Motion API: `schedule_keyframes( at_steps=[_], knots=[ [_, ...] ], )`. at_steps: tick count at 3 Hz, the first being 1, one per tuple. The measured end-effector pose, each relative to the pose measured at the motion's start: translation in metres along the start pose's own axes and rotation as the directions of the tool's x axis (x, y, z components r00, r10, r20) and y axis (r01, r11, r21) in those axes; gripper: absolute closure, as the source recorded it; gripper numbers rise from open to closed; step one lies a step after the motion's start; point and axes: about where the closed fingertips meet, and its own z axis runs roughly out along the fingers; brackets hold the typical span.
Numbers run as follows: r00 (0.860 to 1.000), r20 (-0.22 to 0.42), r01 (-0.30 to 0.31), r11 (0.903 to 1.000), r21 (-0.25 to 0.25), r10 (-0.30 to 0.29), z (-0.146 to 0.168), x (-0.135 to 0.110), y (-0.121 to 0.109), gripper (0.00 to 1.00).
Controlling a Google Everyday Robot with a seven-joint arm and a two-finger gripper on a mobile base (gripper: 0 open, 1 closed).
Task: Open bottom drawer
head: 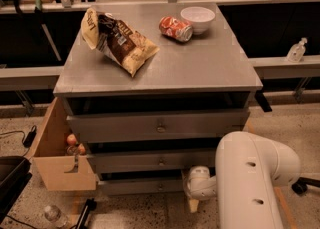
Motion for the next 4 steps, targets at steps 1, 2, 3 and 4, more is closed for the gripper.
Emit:
schedule_keyframes(
  at_steps=[1,2,3,4],
  knots=[
    [1.0,-0.008,0.001,0.9999,-0.013,-0.001,-0.0004,0.0004,-0.0005,0.0],
    [1.0,-0.008,0.001,0.9999,-0.015,-0.001,0.0003,-0.0001,0.0006,0.16],
    [1.0,-0.007,0.001,0.9999,-0.016,-0.001,0.001,-0.0006,0.0015,0.39],
    [1.0,0.017,-0.008,0.9997,-0.025,0.008,0.0094,-0.0016,0.003,0.62]
  ],
)
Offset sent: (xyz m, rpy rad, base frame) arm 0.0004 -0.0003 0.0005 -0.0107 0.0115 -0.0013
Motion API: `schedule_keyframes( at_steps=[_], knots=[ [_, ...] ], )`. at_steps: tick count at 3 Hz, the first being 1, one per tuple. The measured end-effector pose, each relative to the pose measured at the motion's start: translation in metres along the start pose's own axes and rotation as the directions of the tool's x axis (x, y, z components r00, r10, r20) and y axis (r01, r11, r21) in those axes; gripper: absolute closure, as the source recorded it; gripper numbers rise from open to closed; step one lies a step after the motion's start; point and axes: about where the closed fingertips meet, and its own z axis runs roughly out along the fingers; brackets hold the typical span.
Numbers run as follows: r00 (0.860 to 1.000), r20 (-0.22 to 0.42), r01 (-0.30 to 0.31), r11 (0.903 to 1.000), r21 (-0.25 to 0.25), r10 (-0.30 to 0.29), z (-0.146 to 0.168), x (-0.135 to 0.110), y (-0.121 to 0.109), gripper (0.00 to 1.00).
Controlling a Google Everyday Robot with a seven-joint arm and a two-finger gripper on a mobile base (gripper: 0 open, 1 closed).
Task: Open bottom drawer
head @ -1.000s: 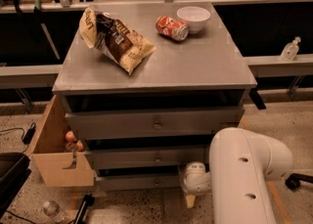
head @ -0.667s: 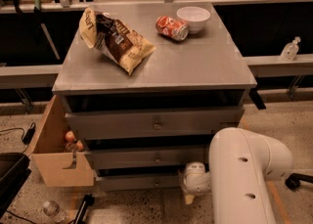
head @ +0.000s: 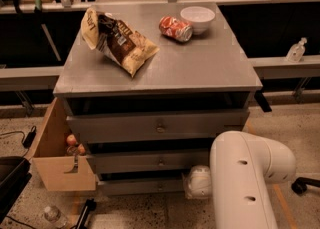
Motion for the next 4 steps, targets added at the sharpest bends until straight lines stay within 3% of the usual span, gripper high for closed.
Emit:
schedule_keyframes(
  at_steps=[1,2,3,4],
  knots=[
    [1.0,0.0,0.0,1.0,0.0,0.0,-0.007,0.0,-0.002,0.85],
    [1.0,0.0,0.0,1.0,0.0,0.0,-0.008,0.0,-0.002,1.0],
    [1.0,-0.003,-0.014,0.9994,-0.031,0.014,-0.016,-0.003,0.012,1.0],
    [1.0,-0.002,-0.014,0.9994,-0.032,0.014,-0.021,-0.004,0.011,1.0]
  ],
)
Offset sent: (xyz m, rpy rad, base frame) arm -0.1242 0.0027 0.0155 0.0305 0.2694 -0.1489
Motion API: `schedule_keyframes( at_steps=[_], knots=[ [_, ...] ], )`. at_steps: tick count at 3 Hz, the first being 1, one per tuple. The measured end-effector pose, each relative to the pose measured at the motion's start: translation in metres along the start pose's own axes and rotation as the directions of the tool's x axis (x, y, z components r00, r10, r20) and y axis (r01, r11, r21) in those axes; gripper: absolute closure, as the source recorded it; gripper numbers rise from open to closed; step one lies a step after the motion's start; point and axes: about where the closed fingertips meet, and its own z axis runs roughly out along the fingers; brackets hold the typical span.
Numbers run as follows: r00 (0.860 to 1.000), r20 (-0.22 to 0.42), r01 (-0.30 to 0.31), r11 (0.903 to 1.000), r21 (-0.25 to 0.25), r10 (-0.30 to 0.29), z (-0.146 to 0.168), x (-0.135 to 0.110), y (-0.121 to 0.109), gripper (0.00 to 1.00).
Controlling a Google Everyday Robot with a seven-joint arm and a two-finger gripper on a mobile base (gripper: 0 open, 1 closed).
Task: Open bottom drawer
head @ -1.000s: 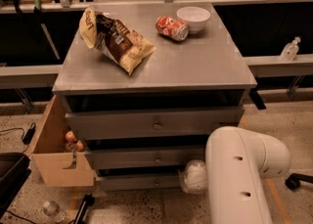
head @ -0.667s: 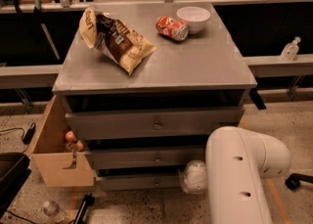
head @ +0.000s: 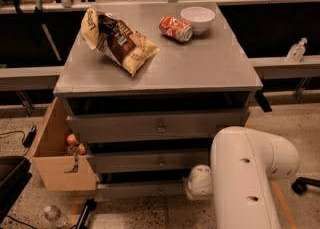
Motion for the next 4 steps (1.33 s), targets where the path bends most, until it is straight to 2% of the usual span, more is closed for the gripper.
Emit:
schedule_keyframes(
  at_steps=[3,4],
  knots=[
    [1.0,0.0,0.0,1.0,0.0,0.0,-0.0016,-0.0001,-0.0002,1.0],
    [1.0,0.0,0.0,1.0,-0.001,0.0,-0.0015,-0.0004,0.0002,0.85]
  ],
)
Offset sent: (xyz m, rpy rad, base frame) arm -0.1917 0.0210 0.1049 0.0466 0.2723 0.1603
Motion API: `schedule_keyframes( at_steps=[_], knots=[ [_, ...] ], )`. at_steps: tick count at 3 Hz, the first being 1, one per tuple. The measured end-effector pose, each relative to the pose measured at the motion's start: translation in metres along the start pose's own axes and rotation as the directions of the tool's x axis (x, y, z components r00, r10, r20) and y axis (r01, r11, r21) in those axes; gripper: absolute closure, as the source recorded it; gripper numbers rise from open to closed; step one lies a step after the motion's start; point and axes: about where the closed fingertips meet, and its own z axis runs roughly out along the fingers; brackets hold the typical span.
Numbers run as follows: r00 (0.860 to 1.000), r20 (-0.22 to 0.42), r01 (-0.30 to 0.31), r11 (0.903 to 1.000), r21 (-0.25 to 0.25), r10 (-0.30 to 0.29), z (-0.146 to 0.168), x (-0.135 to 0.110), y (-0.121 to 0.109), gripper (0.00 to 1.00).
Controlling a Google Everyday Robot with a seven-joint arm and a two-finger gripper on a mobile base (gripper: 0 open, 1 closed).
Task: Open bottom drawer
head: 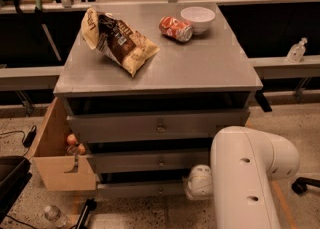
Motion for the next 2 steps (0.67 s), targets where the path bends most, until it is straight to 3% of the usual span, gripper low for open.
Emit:
schedule_keyframes(
  at_steps=[2],
  knots=[
    [1.0,0.0,0.0,1.0,-0.001,0.0,0.0002,-0.0003,0.0007,0.37]
  ],
)
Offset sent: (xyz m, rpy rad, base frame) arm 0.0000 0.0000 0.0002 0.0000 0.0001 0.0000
